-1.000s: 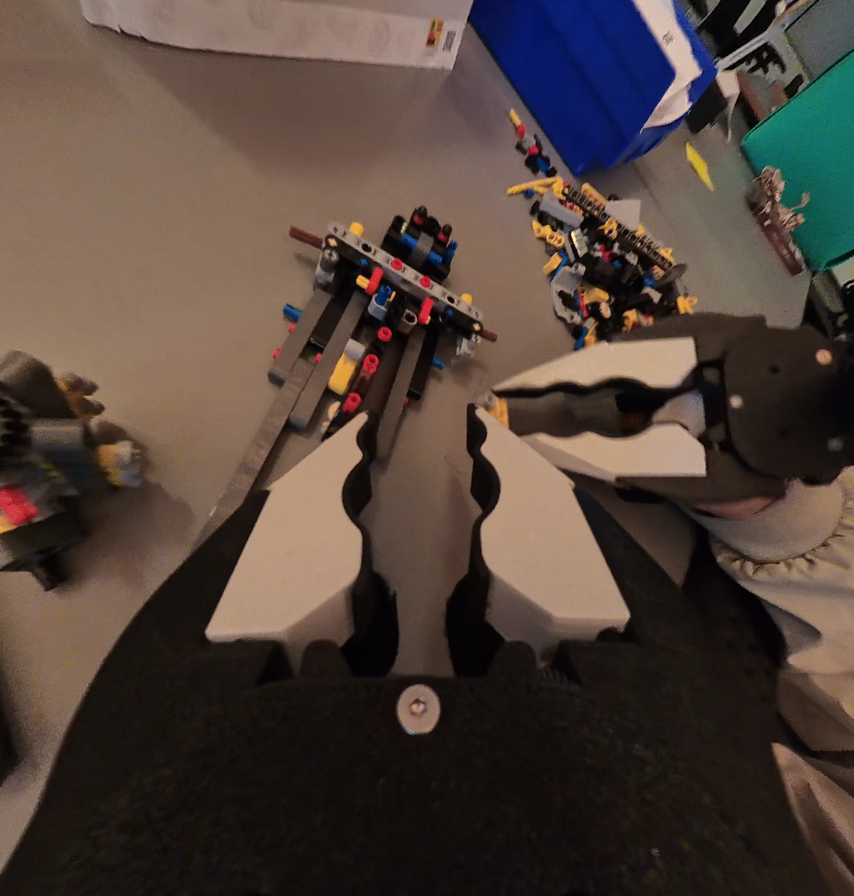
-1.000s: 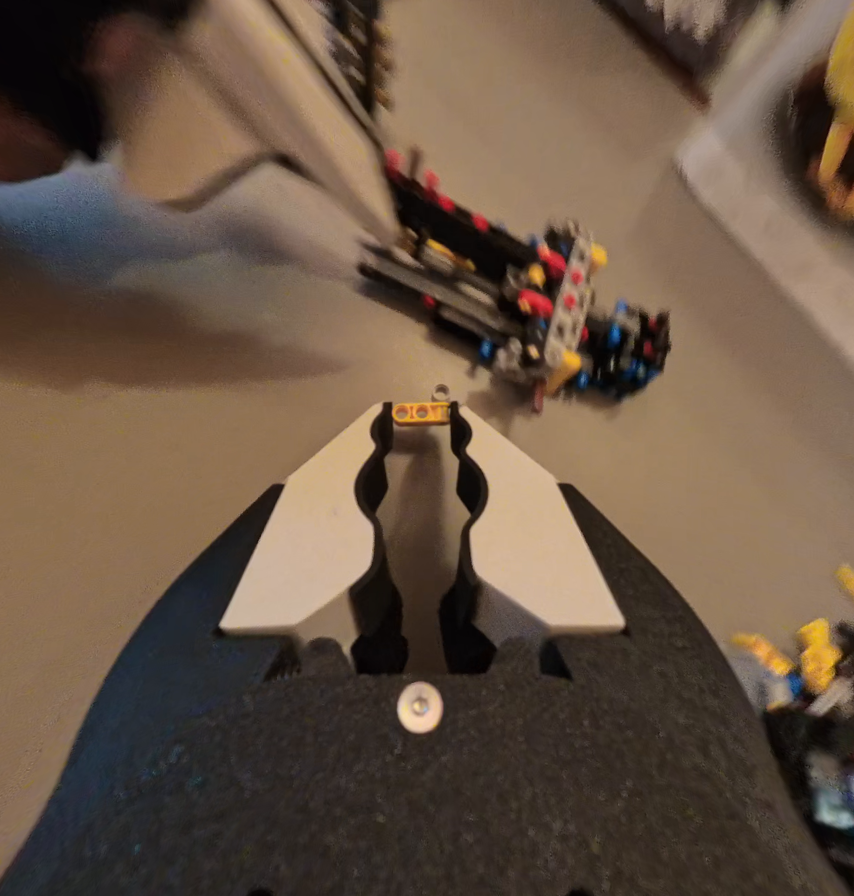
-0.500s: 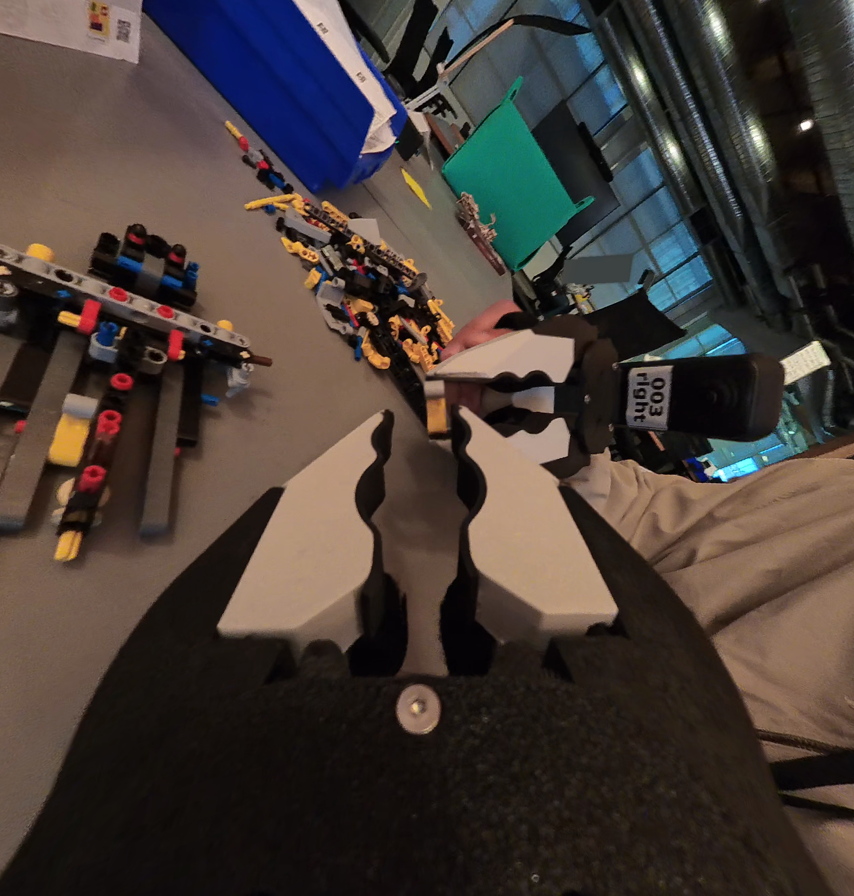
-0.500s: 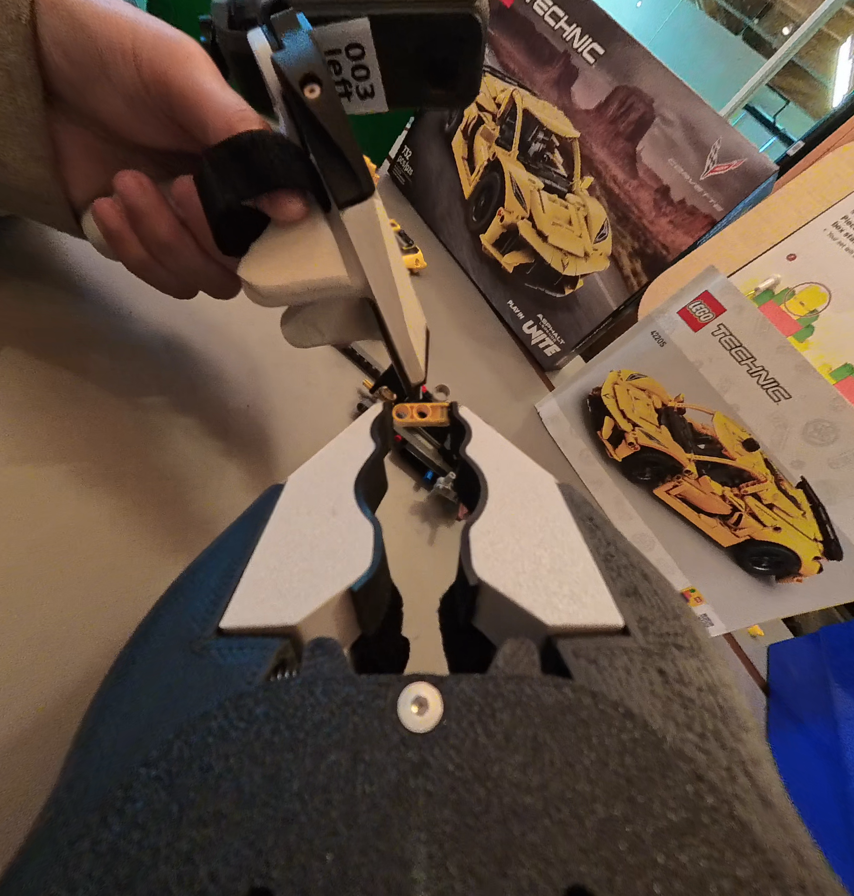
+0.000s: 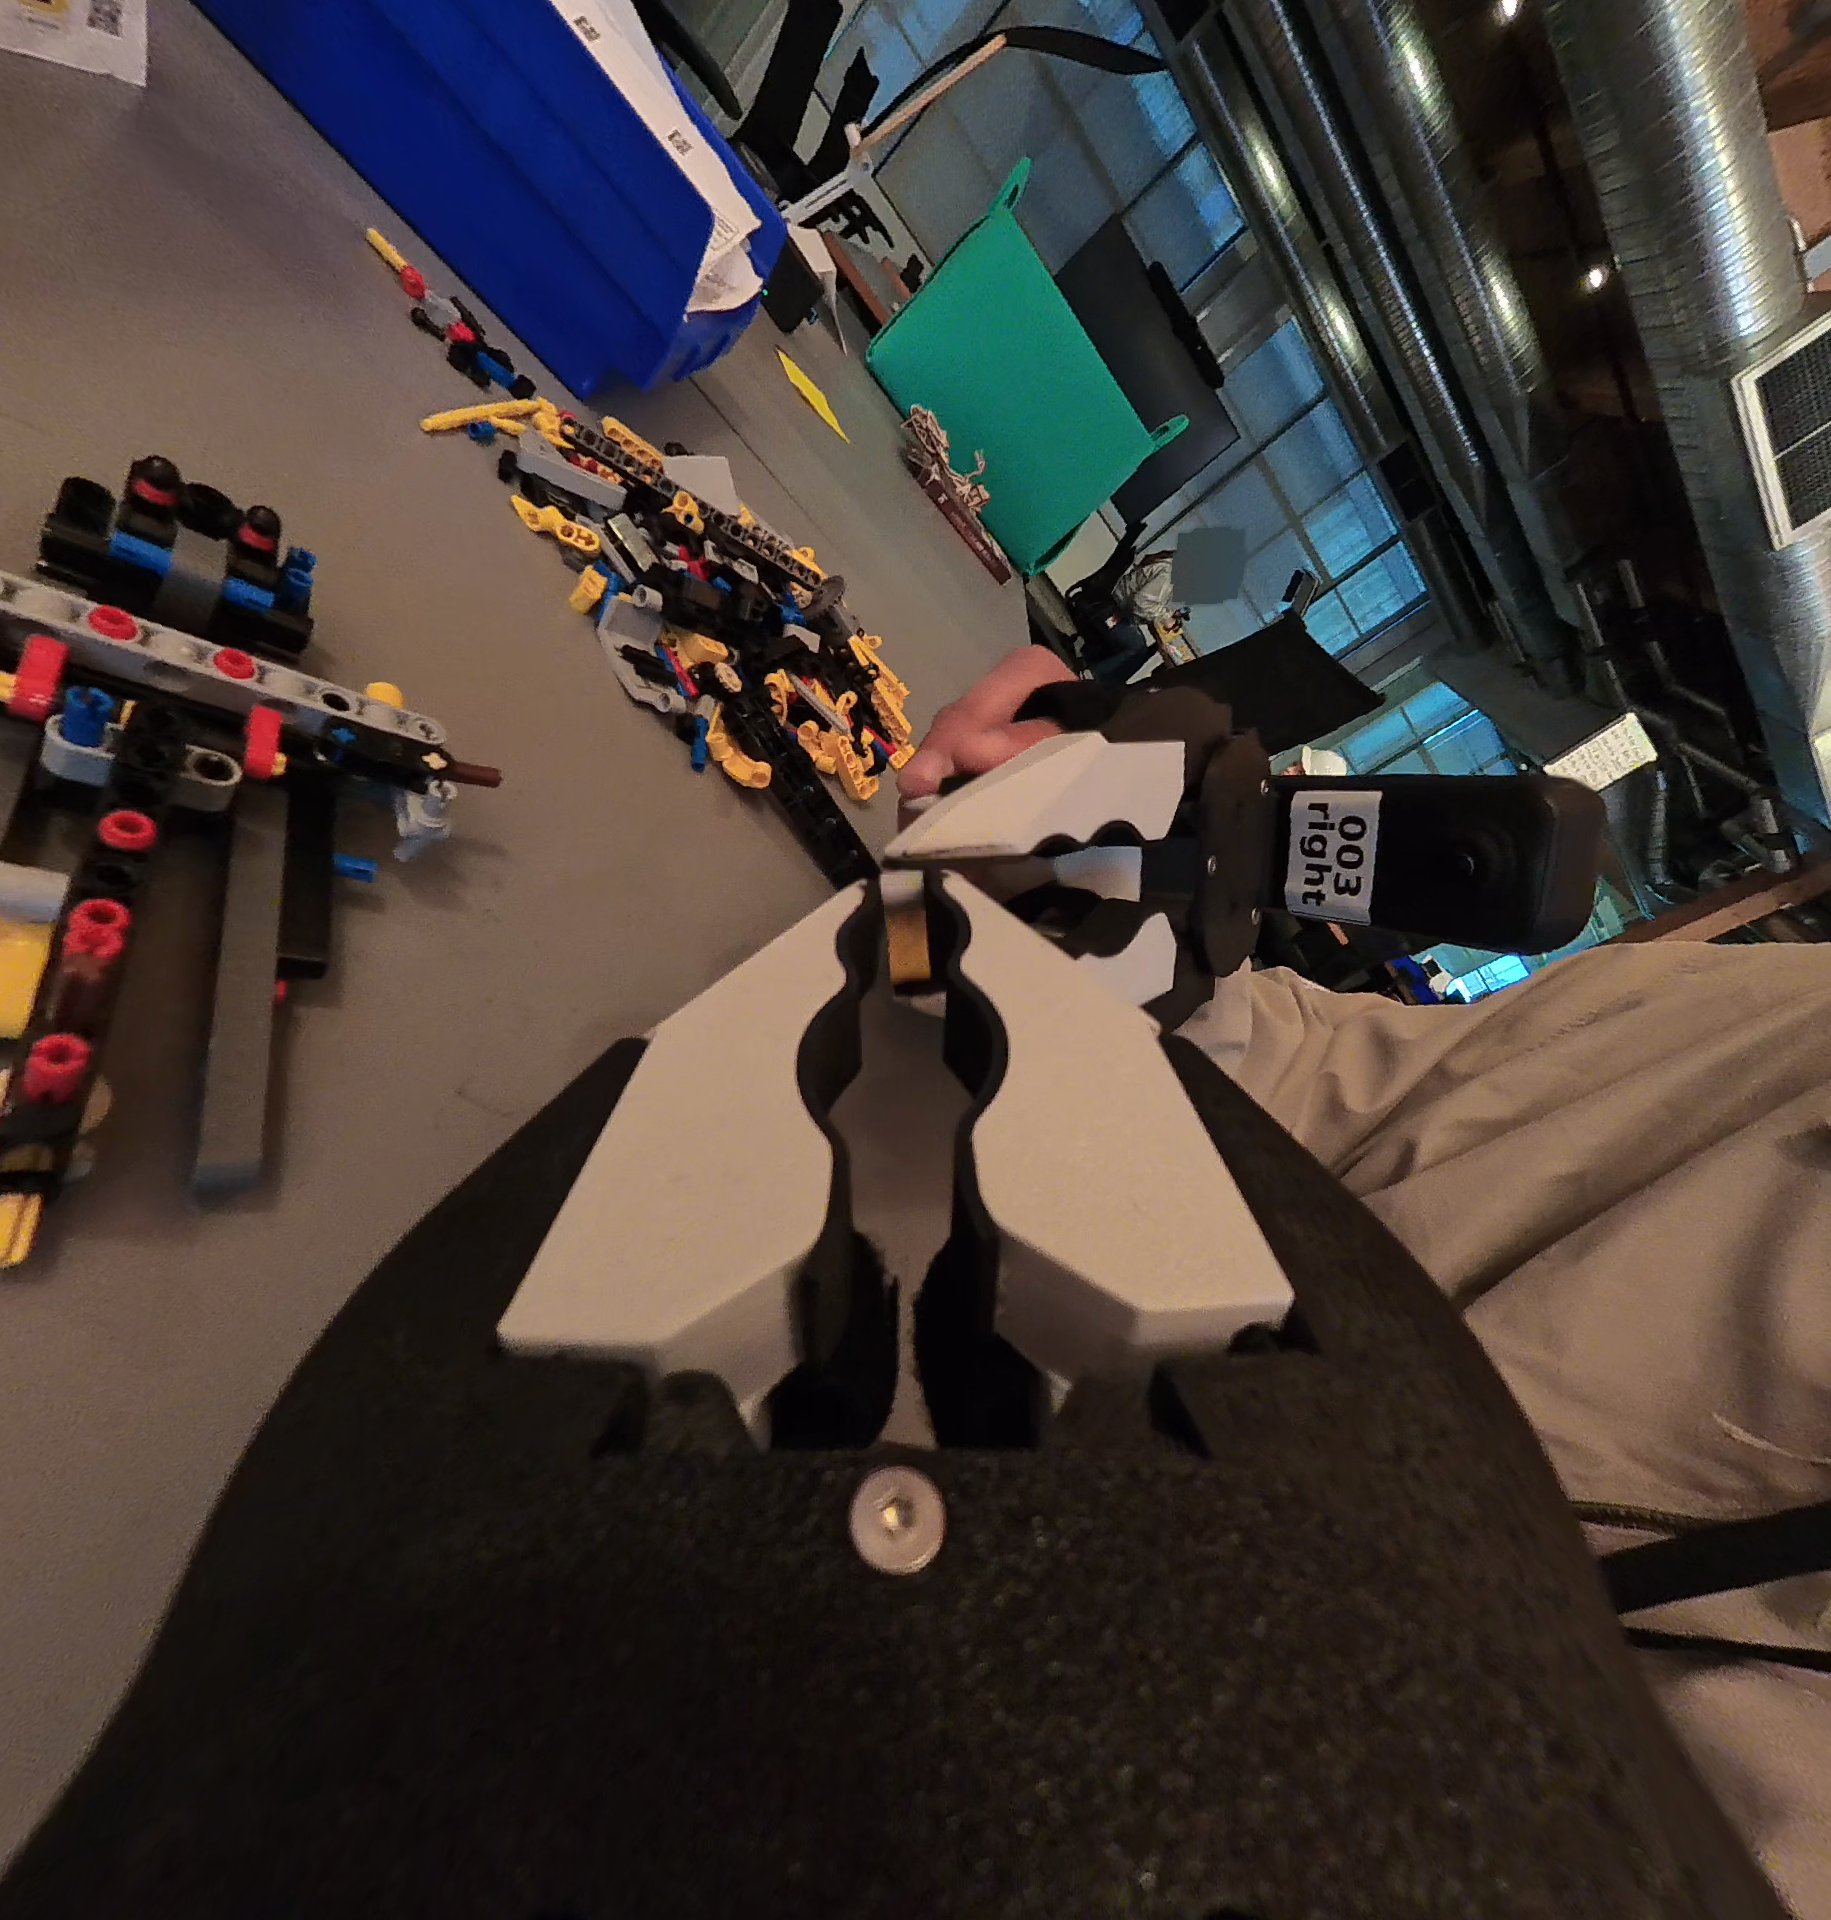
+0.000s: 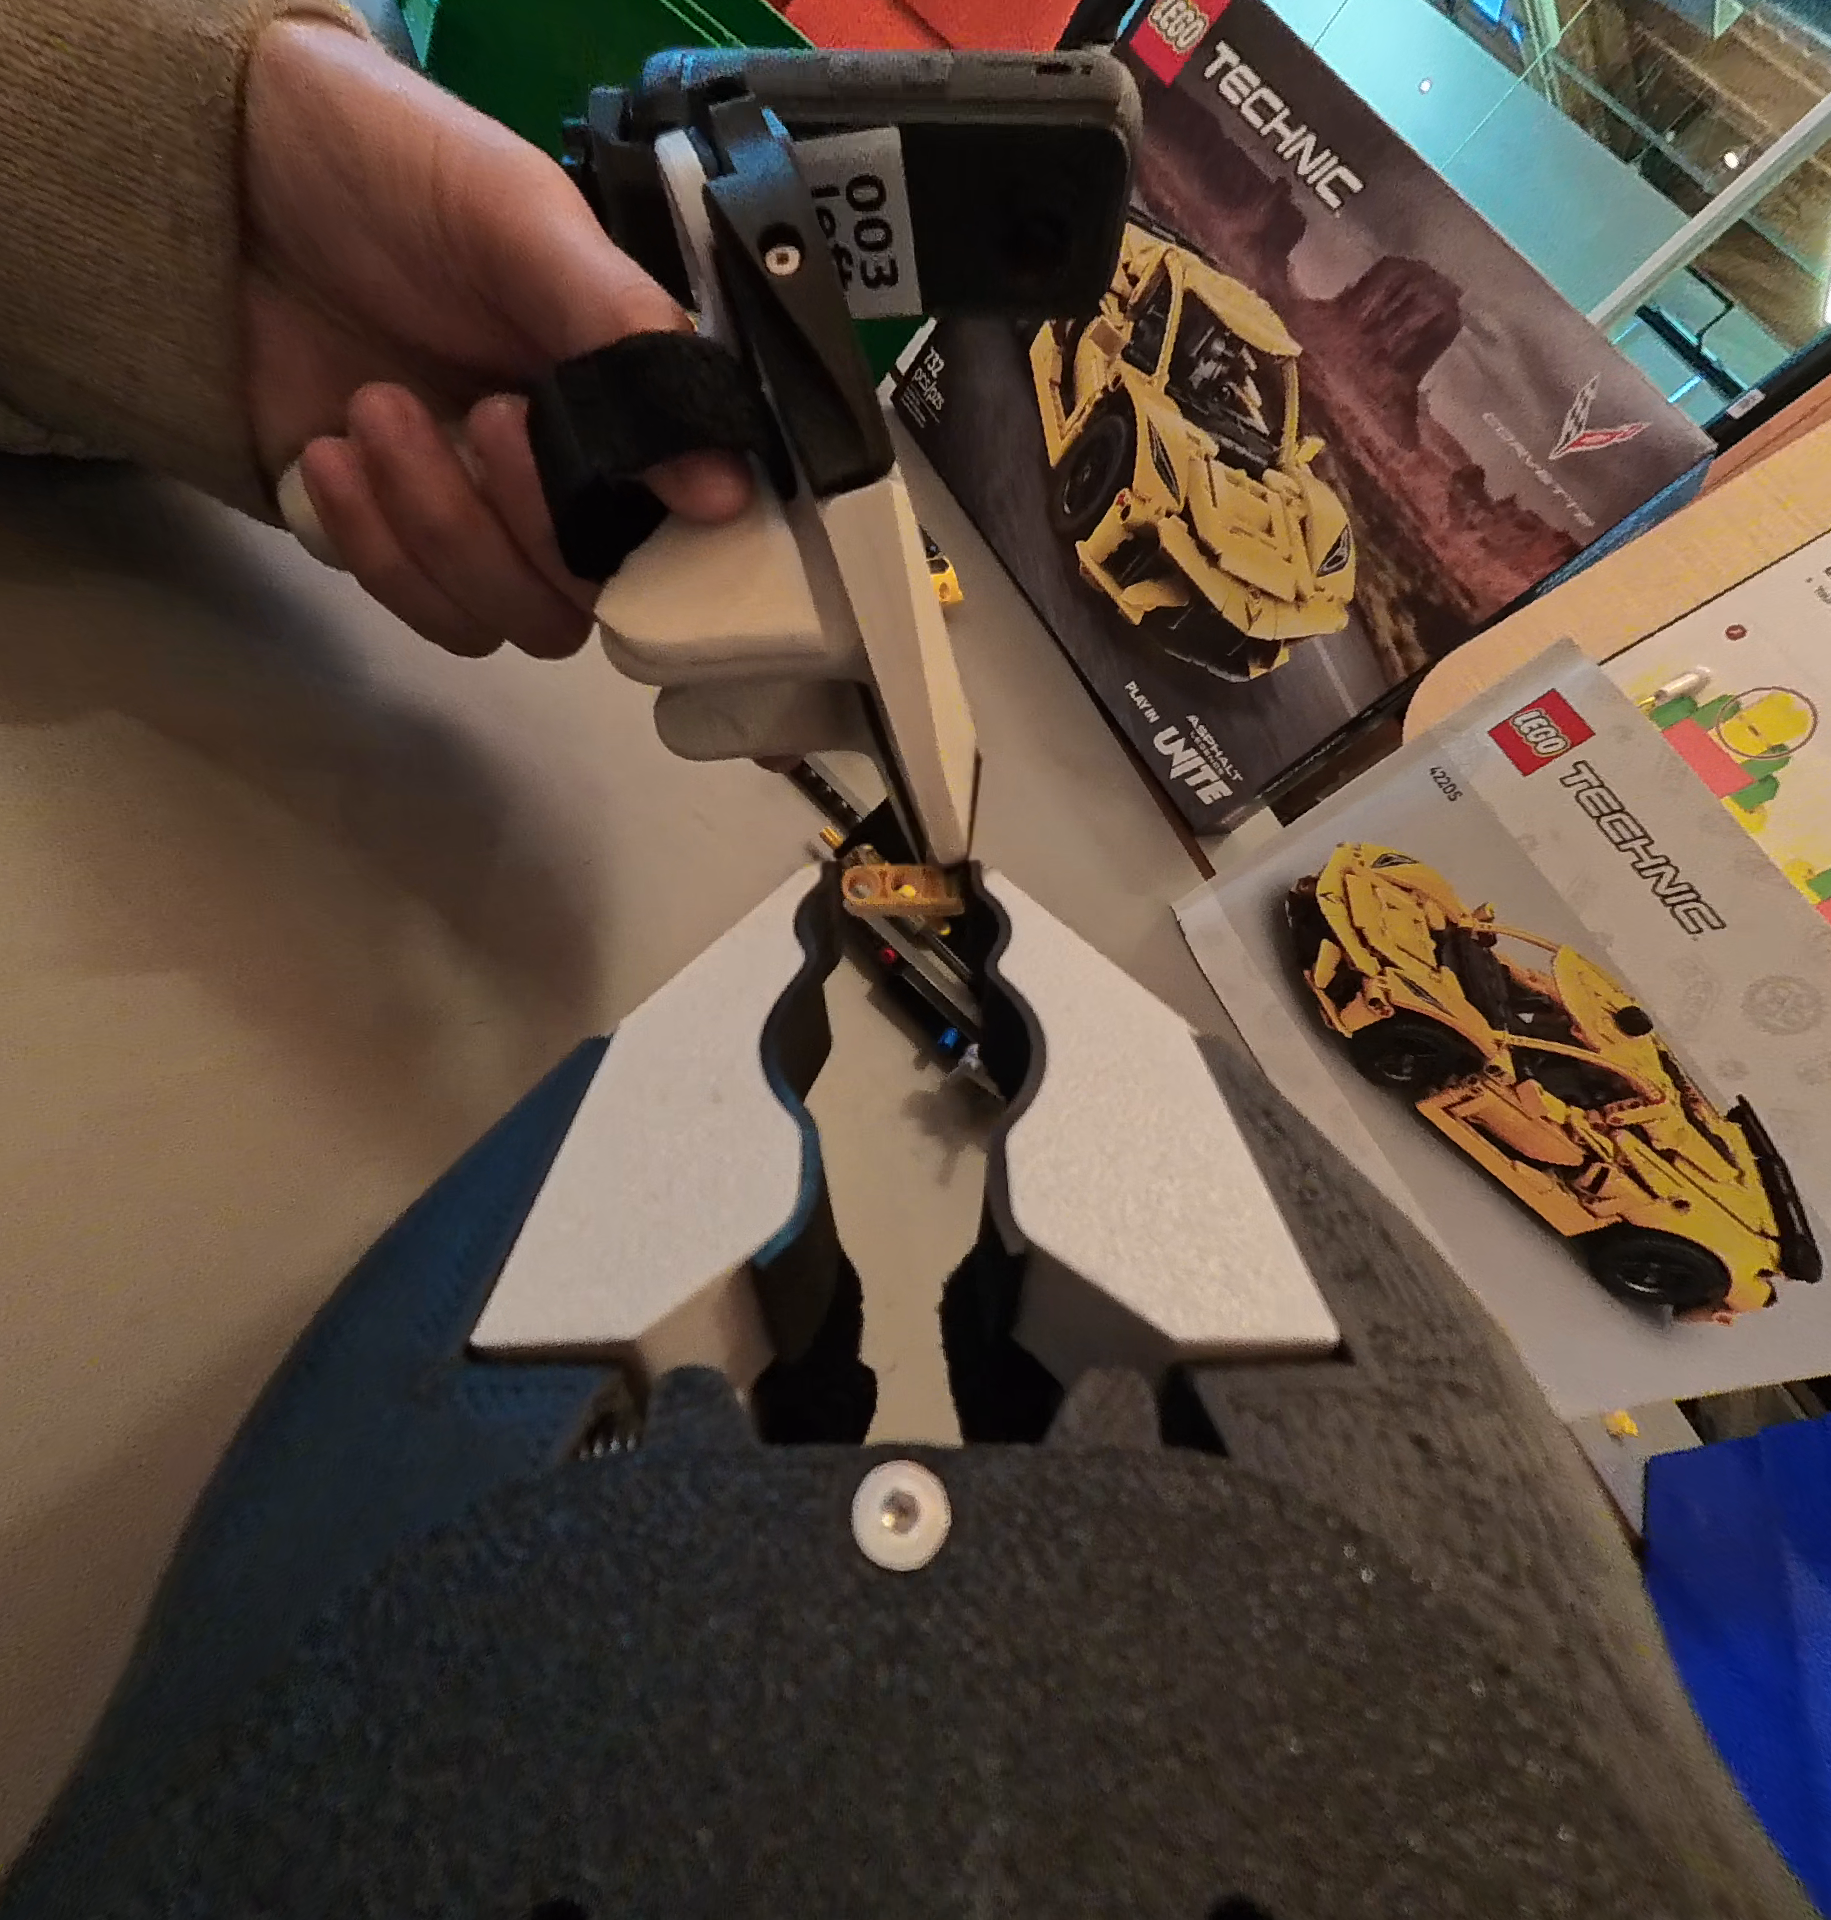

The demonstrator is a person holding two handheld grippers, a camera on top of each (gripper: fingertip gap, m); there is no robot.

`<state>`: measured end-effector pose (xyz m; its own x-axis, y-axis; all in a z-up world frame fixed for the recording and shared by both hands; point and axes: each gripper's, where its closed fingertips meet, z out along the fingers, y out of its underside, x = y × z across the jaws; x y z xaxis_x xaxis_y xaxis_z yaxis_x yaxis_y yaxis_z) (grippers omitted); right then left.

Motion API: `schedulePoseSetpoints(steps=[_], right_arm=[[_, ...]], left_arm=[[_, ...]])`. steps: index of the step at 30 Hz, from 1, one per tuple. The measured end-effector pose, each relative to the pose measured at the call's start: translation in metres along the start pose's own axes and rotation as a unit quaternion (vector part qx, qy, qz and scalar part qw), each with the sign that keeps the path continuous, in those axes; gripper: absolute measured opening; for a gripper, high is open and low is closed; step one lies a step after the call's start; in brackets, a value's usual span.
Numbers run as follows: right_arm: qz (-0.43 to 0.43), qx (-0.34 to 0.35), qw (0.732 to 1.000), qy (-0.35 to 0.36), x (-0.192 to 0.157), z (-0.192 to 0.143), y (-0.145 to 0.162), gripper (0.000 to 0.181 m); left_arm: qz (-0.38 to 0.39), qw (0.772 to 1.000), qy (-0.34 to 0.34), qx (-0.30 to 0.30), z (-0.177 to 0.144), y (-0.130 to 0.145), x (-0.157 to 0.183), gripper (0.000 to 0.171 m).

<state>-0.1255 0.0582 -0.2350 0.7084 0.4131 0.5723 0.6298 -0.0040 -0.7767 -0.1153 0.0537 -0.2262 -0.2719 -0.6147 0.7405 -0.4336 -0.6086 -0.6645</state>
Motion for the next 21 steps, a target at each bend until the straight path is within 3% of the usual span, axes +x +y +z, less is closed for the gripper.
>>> schedulePoseSetpoints(steps=[12,14,16,18,21], right_arm=[[-0.017,-0.002,1.000,-0.011,-0.003,0.001,0.003,0.022],[0.020,0.020,1.000,-0.008,-0.001,0.000,-0.001,0.023],[0.112,0.051,0.992,-0.013,0.007,-0.007,-0.007,0.024],[0.229,0.095,0.967,-0.056,0.015,-0.017,-0.019,0.027],[0.400,0.160,0.876,-0.215,0.007,-0.029,-0.042,0.033]], left_arm=[[0.031,0.999,-0.023,-0.028,-0.003,0.006,-0.002,0.007],[0.054,0.998,-0.018,-0.020,-0.005,0.002,0.003,0.007],[0.093,0.996,-0.002,0.007,-0.009,-0.007,0.014,0.007],[0.144,0.989,0.031,0.032,-0.016,-0.016,0.032,0.007],[0.201,0.975,0.076,0.060,-0.022,-0.020,0.058,0.007]])
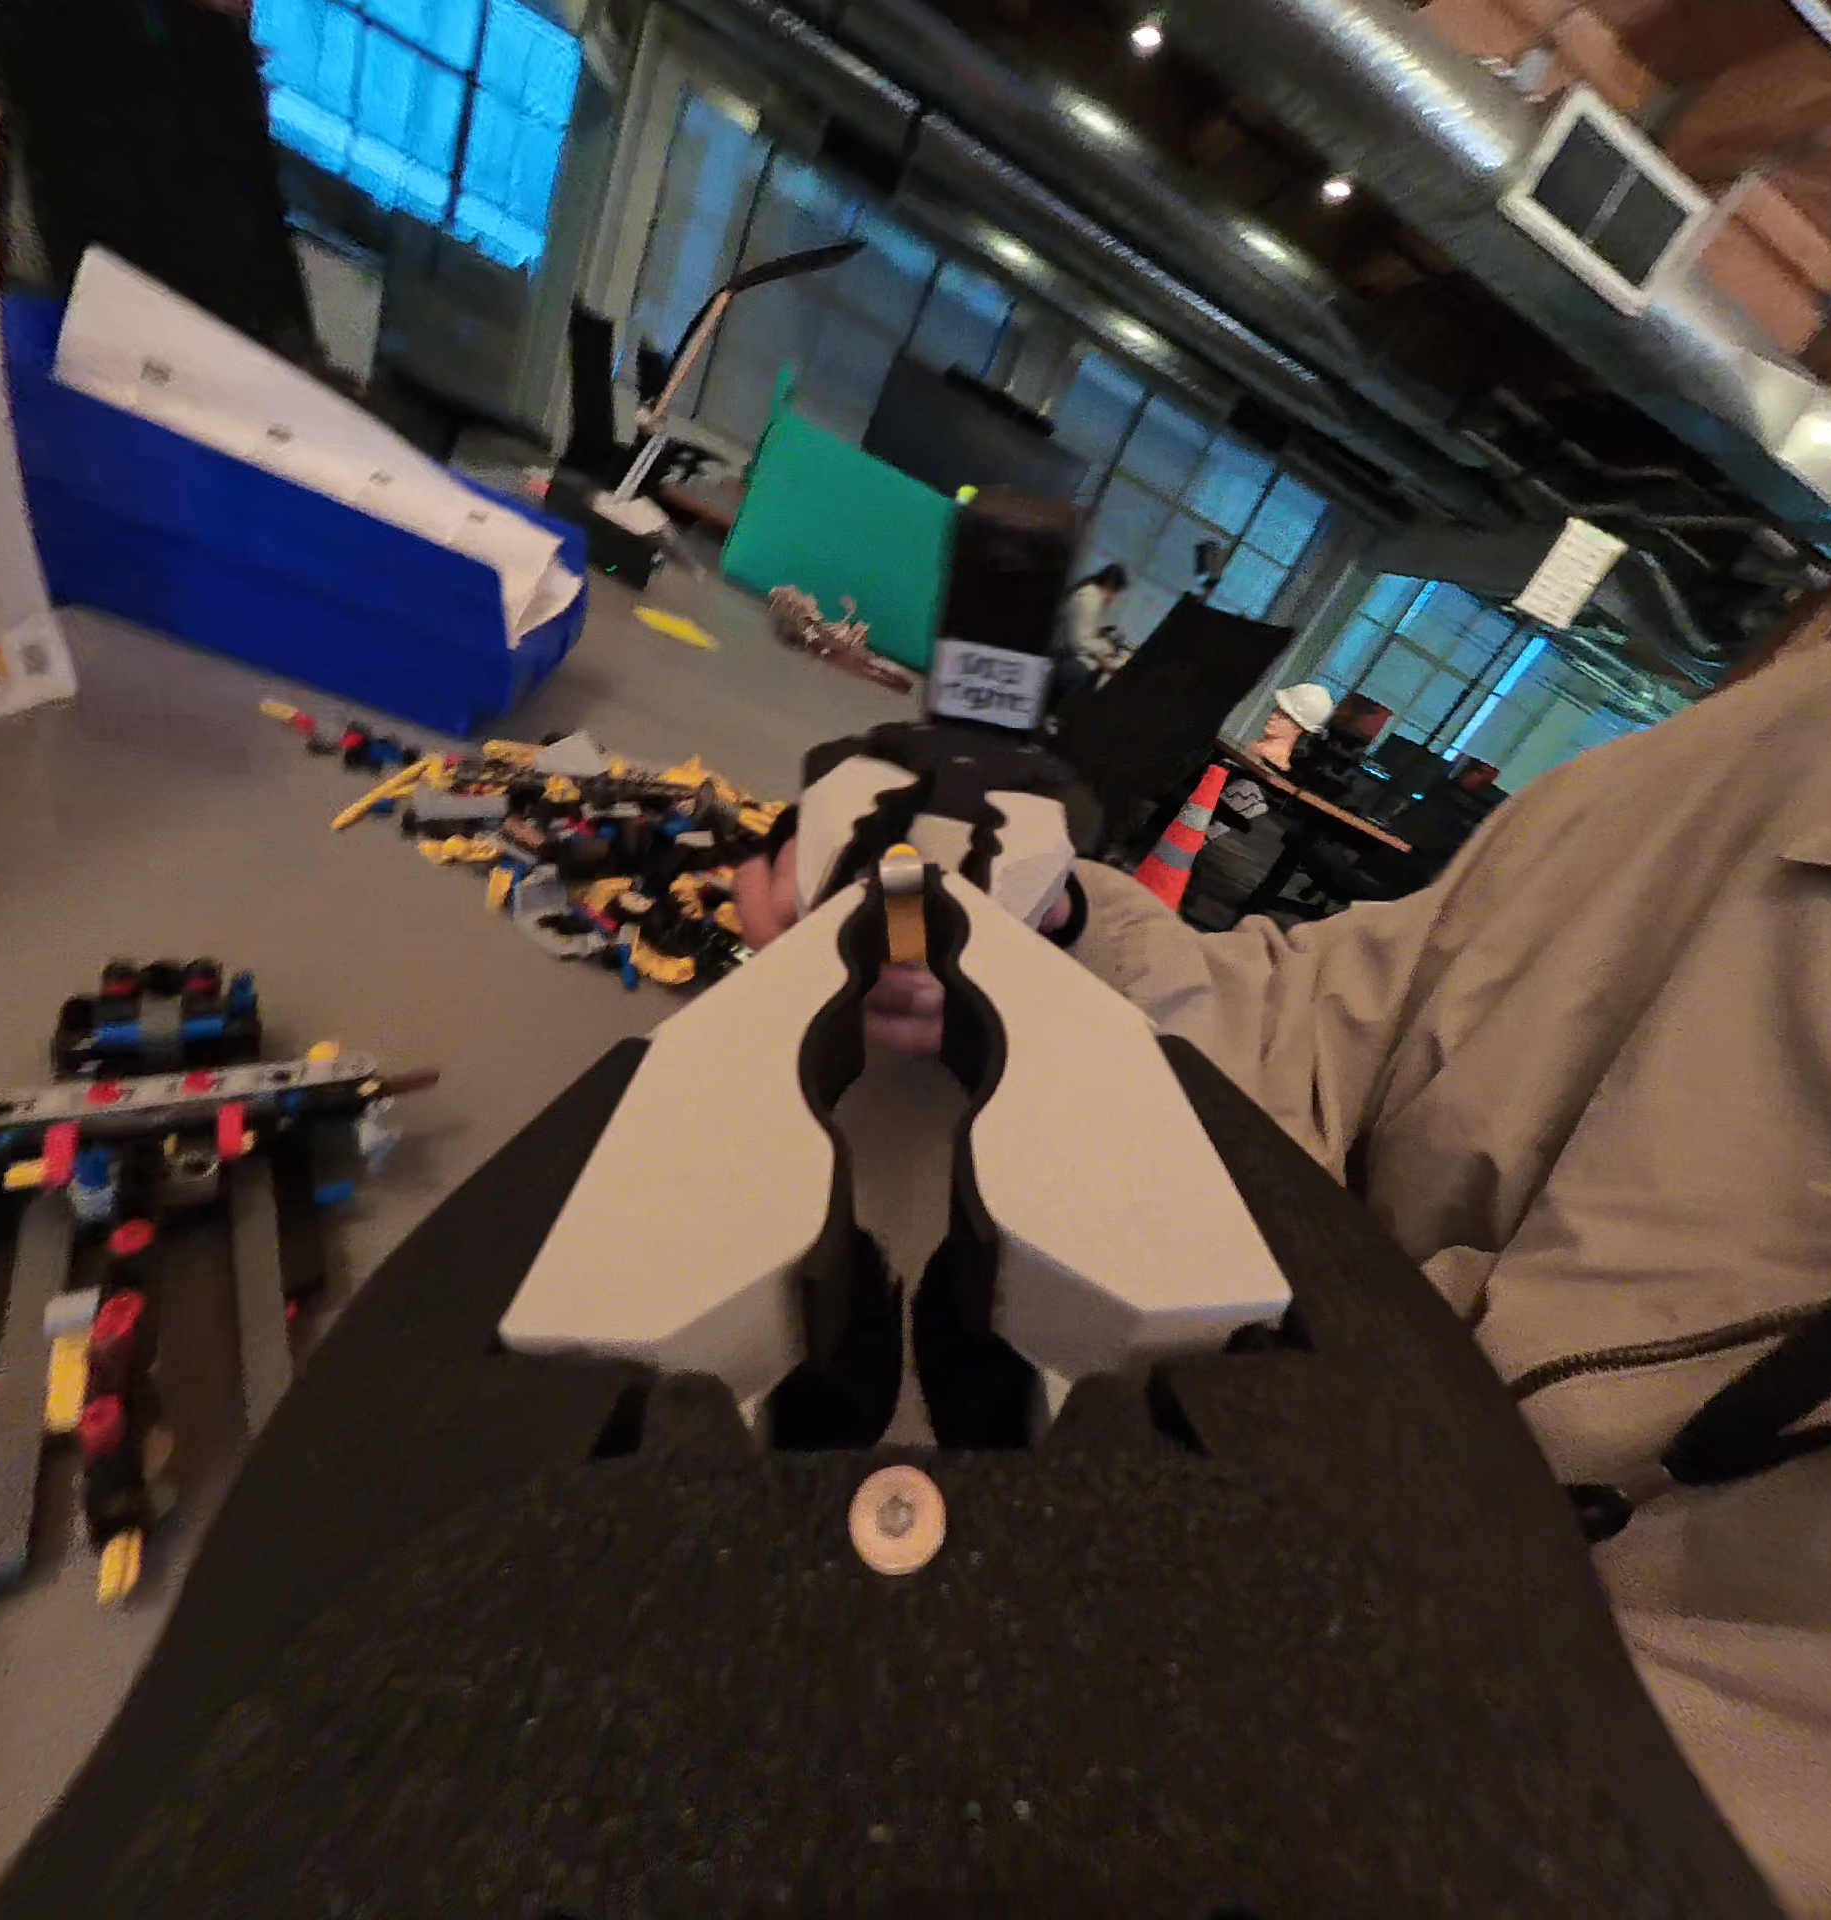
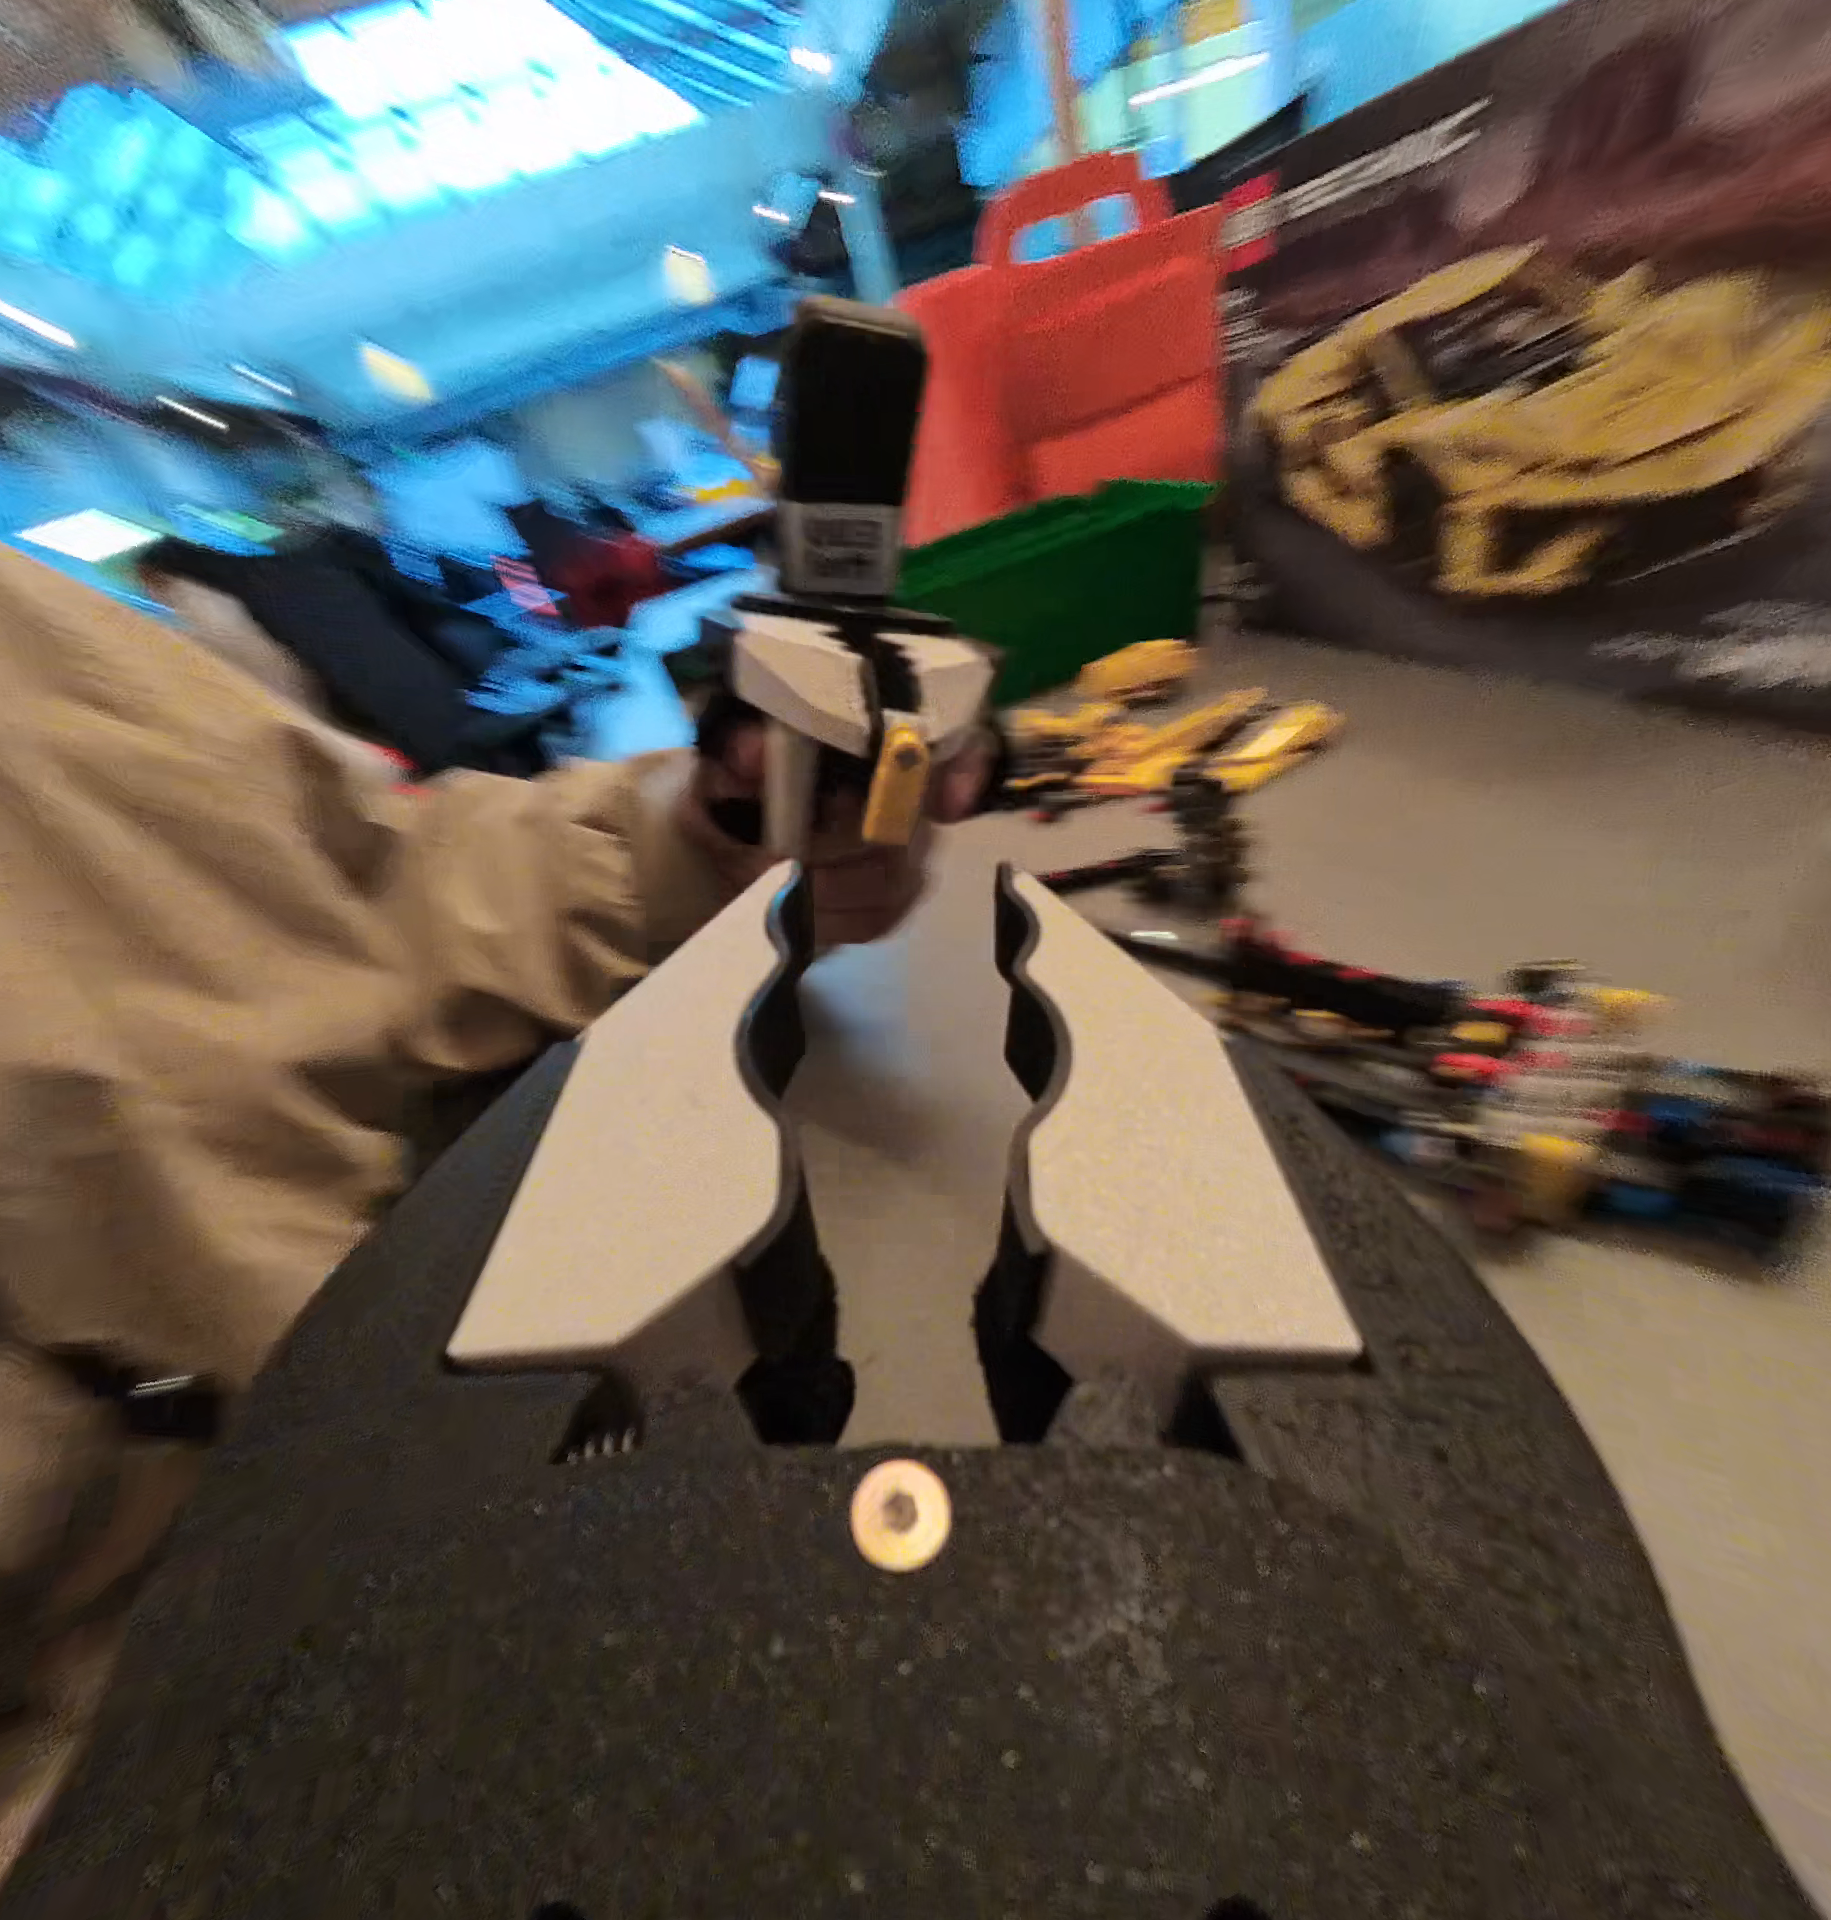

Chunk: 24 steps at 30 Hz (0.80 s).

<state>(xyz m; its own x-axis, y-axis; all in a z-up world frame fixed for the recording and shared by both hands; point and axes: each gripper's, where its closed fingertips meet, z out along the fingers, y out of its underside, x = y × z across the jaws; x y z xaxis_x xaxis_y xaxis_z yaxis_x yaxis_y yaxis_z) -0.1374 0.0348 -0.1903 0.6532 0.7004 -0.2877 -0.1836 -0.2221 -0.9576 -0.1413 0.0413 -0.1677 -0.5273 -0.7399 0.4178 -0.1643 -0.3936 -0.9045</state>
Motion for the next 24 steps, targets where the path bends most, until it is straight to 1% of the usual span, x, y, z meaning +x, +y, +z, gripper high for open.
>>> schedulePoseSetpoints(steps=[1,2,4,6,8,13,17,18,19,20,21,22,23,24], right_arm=[[0.038,-0.001,0.998,-0.047,-0.009,0.002,-0.001,0.036],[0.059,-0.004,0.995,-0.075,-0.015,0.004,0.000,0.037],[0.067,0.002,0.993,-0.096,-0.022,0.006,-0.002,0.031],[0.051,0.009,0.995,-0.090,-0.021,0.004,-0.005,0.016],[0.041,0.015,0.996,-0.076,-0.017,0.000,-0.007,0.007],[0.029,0.014,0.998,-0.063,-0.015,-0.003,-0.007,0.006],[0.025,0.005,0.998,-0.064,-0.014,-0.005,-0.005,0.005],[0.027,0.008,0.997,-0.065,-0.014,-0.005,-0.007,0.005],[0.035,0.013,0.997,-0.067,-0.012,-0.009,-0.009,0.006],[0.052,0.048,0.996,-0.060,-0.004,-0.022,-0.021,0.005],[0.074,0.095,0.990,-0.068,0.001,-0.040,-0.037,0.005],[0.094,0.134,0.983,-0.081,0.005,-0.059,-0.052,0.005],[0.098,0.147,0.982,-0.065,0.016,-0.071,-0.058,0.005],[0.086,0.127,0.988,-0.017,0.033,-0.078,-0.056,0.005]], left_arm=[[0.004,1.000,0.008,-0.002,0.002,0.001,0.004,0.007],[0.007,1.000,0.015,-0.007,0.004,0.004,0.007,0.007],[0.016,0.999,0.019,-0.019,0.008,0.010,0.010,0.007],[0.024,0.999,0.026,-0.021,0.010,0.011,0.014,0.007],[0.028,0.999,0.028,-0.026,0.010,0.013,0.015,0.007],[0.029,0.999,0.016,-0.035,0.011,0.013,0.014,0.007],[0.068,0.996,-0.008,-0.050,0.010,0.014,0.013,0.007],[0.068,0.997,-0.009,-0.044,0.009,0.012,0.013,0.007],[0.062,0.998,-0.011,-0.017,0.004,0.003,0.012,0.007],[0.041,0.998,-0.012,0.041,-0.009,-0.017,0.008,0.007],[0.008,0.994,-0.005,0.105,-0.028,-0.041,0.004,0.007],[-0.015,0.989,0.000,0.146,-0.044,-0.056,-0.001,0.006],[-0.018,0.989,-0.005,0.148,-0.050,-0.058,-0.005,0.006],[-0.002,0.992,-0.026,0.124,-0.047,-0.052,-0.011,0.006]])
